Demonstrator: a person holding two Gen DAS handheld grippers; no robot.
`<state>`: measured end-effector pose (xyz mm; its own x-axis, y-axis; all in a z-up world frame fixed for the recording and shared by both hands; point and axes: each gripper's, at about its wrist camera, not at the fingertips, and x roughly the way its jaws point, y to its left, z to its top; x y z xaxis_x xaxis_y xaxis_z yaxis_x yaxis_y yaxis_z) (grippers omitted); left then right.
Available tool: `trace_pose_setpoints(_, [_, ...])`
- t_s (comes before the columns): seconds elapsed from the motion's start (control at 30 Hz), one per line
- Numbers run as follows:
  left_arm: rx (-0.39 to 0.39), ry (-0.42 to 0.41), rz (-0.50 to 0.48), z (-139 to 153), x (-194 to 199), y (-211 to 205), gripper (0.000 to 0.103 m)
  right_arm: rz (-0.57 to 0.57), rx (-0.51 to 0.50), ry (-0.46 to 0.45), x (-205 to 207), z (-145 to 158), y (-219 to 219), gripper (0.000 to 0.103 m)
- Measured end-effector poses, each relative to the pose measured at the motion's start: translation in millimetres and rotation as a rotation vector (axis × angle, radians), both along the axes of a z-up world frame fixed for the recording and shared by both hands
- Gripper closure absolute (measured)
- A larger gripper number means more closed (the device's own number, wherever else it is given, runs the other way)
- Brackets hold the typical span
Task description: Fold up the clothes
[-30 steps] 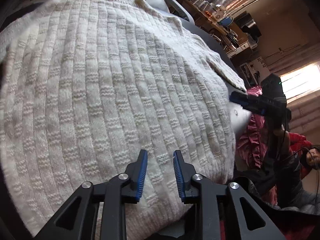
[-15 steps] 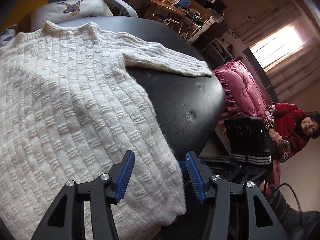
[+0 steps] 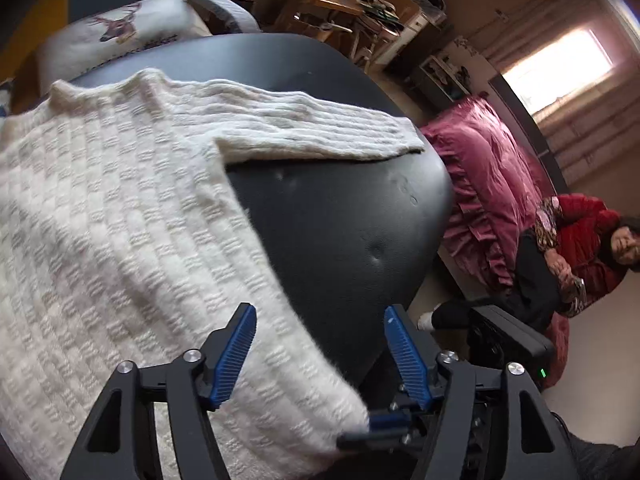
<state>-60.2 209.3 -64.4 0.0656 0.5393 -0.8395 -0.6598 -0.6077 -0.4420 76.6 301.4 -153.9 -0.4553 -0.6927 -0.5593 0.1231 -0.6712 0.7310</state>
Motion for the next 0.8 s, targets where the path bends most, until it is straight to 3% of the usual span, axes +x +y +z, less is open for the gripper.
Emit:
trace_pose_setpoints(0.07, [-0.073,0.017,-0.058,-1.7,0.3,23.4,0.033,0.036,0.113,0.074,6.3,20.5,-19.4,0.092])
trace_pose_setpoints(0.13, [-0.210,0.037,-0.134,-14.2,3.5,48.7,0.033,0.045,0.230,0.128,11.7,32.7,-35.0,0.092])
trace_pose_setpoints(0.27, [-0.439,0.113,-0.195,-42.0,5.1,69.2,0.034,0.077,0.468,0.210,18.2,47.1,-65.3,0.092])
trace_pose_setpoints(0.43, [-0.610,0.200,-0.290,-63.5,12.2,71.4,0.035,0.134,0.559,0.238,6.8,48.6,-87.2,0.091])
trace_pose_setpoints(0.47, [-0.636,0.225,-0.310,-67.9,15.1,70.8,0.040,0.140,0.576,0.246,3.6,50.3,-96.4,0.091])
trace_pose_setpoints(0.53, [-0.662,0.248,-0.322,-76.3,16.8,66.4,0.059,0.147,0.586,0.253,1.3,49.9,-103.6,0.090])
trace_pose_setpoints(0.57, [-0.641,0.234,-0.308,-76.7,14.1,63.1,0.060,0.151,0.590,0.257,0.1,49.7,-107.1,0.089])
trace_pose_setpoints(0.6, [-0.606,0.217,-0.283,-73.7,9.0,59.5,0.070,0.155,0.595,0.261,-1.0,49.5,-110.7,0.088])
trace_pose_setpoints(0.63, [-0.568,0.197,-0.243,-69.0,1.0,55.2,0.087,0.141,0.543,0.243,-0.1,47.6,-102.4,0.087])
trace_pose_setpoints(0.67, [-0.504,0.141,-0.194,-62.9,-10.3,49.4,0.091,0.126,0.491,0.225,0.8,45.6,-94.1,0.086])
trace_pose_setpoints(0.7, [-0.389,0.061,-0.145,-53.3,-23.2,41.4,0.092,0.112,0.438,0.207,1.7,43.6,-85.8,0.084])
trace_pose_setpoints(0.8, [0.064,-0.134,-0.017,-16.3,-58.8,4.4,0.092,0.070,0.282,0.153,4.3,37.7,-60.9,0.076])
